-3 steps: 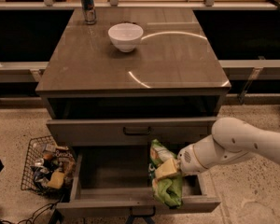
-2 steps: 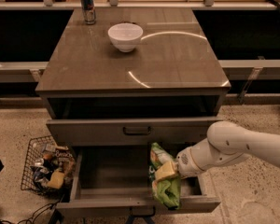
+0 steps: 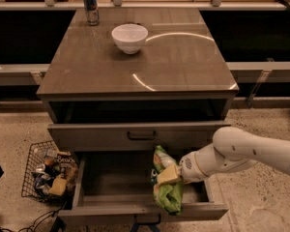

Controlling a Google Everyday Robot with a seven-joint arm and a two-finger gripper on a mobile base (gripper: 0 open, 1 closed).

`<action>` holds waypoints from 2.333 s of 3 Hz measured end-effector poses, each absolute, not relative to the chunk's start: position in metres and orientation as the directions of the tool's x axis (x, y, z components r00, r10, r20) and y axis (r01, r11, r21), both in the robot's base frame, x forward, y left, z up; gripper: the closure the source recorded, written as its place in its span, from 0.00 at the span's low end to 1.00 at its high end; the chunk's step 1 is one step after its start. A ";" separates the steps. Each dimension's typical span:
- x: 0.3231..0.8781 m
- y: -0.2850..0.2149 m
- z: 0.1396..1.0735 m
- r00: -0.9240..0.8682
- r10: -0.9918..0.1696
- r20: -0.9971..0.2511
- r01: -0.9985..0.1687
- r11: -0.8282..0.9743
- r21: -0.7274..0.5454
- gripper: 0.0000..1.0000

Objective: Place green jalapeno chip bag into middle drawer

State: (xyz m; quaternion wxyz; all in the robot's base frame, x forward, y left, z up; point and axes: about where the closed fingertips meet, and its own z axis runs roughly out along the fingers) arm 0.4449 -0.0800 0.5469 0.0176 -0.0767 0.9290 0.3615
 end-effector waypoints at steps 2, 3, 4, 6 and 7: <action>0.479 -0.022 0.520 -0.995 -0.049 -0.086 -0.098 0.623 0.776 1.00; 0.485 -0.006 0.501 -0.997 -0.028 -0.072 -0.073 0.648 0.758 1.00; 0.487 -0.004 0.500 -0.997 -0.023 -0.076 -0.073 0.651 0.756 0.82; 0.485 -0.001 0.499 -0.997 -0.030 -0.073 -0.075 0.649 0.757 0.35; 0.485 0.000 0.499 -0.997 -0.033 -0.071 -0.076 0.648 0.758 0.12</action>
Offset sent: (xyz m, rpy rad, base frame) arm 0.0541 0.0879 -0.0490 0.2204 0.0385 -0.1071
